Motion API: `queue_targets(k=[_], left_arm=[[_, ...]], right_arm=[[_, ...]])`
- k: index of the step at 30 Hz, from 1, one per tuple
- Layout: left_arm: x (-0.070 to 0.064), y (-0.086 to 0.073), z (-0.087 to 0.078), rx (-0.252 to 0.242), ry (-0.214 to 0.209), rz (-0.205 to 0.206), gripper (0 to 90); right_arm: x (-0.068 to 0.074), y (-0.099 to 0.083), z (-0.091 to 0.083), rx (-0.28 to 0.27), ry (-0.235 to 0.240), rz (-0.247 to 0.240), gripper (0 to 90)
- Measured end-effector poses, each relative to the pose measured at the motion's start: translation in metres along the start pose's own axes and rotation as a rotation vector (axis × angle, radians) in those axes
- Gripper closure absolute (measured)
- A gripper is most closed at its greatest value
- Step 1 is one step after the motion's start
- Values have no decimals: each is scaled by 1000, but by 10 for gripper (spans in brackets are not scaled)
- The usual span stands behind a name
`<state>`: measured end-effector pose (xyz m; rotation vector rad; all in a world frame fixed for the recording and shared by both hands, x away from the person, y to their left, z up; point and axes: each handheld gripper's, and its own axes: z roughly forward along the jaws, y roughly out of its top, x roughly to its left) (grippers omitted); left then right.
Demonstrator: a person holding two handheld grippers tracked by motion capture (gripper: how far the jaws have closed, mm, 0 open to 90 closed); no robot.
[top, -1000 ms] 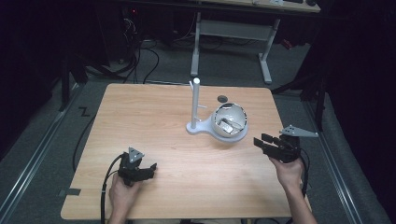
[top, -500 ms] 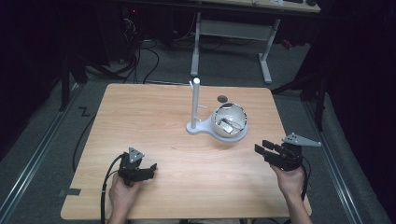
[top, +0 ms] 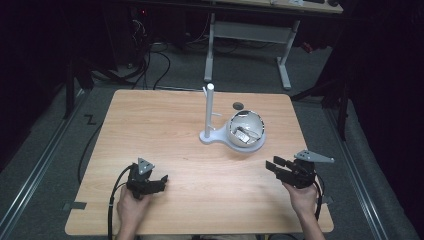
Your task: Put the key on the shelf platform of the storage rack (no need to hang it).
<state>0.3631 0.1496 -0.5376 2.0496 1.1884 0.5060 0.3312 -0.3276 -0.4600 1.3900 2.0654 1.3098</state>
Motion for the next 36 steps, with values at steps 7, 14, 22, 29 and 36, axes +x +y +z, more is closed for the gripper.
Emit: queue_targets(k=[7,14,22,29,36], left_arm=[[0,0,0,0,0,0,208],[0,0,0,1,-3,-1,211],[0,0,0,1,-3,-1,211],[0,0,0,0,-3,-1,212],[0,0,0,0,-3,-1,211]], right_arm=[[8,-4,17,25,27,-13,546],[13,-7,27,46,30,-19,546],[15,-14,39,79,21,-35,544],[20,-21,50,122,5,-72,538],[21,-30,63,151,0,-85,525]])
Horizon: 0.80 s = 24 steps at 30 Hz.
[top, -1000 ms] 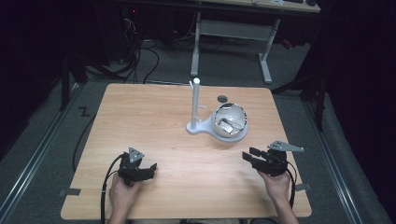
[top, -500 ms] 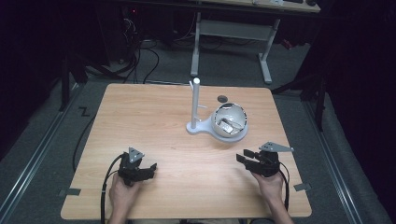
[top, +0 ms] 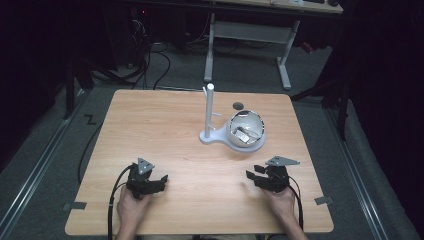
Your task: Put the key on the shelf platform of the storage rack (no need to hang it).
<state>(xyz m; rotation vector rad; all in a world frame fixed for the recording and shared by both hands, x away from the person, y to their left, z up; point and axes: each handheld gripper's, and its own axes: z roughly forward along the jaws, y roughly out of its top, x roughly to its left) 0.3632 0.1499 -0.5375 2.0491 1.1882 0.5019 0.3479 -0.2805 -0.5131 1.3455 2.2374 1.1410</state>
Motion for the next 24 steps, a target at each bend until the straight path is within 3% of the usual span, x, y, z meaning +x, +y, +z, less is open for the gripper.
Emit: queue_targets(k=[12,24], left_arm=[[0,0,0,0,0,0,212],[0,0,0,0,0,0,212]], right_arm=[[5,-9,16,32,-39,-29,474],[16,-10,20,45,-111,-110,430]])
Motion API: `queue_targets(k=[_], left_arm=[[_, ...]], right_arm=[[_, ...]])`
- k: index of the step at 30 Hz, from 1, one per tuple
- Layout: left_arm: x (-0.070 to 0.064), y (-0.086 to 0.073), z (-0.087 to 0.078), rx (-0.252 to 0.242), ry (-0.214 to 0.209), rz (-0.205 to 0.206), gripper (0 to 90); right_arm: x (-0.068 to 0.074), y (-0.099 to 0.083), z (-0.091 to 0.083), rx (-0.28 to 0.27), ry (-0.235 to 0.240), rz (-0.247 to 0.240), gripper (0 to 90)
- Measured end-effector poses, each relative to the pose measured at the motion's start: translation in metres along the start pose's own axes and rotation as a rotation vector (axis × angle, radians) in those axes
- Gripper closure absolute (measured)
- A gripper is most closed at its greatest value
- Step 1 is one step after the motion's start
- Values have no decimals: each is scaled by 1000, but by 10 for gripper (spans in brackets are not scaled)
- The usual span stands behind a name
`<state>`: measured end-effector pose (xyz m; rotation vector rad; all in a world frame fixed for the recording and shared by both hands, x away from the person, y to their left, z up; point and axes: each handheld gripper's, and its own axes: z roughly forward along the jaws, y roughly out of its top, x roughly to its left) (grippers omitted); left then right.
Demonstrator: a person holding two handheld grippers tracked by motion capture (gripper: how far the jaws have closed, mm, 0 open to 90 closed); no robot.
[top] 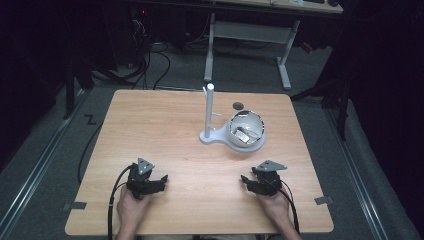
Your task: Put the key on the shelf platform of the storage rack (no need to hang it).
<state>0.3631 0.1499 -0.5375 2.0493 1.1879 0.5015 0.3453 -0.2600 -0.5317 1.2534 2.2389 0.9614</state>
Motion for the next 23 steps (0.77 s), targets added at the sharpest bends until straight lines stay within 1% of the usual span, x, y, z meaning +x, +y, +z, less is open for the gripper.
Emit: queue_targets(k=[1,5,23], left_arm=[[0,0,0,0,0,0,212],[0,0,0,0,0,0,213],[0,0,0,-2,1,-2,214]], right_arm=[[1,0,0,2,-4,-9,427],[1,0,0,4,-13,-3,401],[2,0,1,5,-24,9,391]])
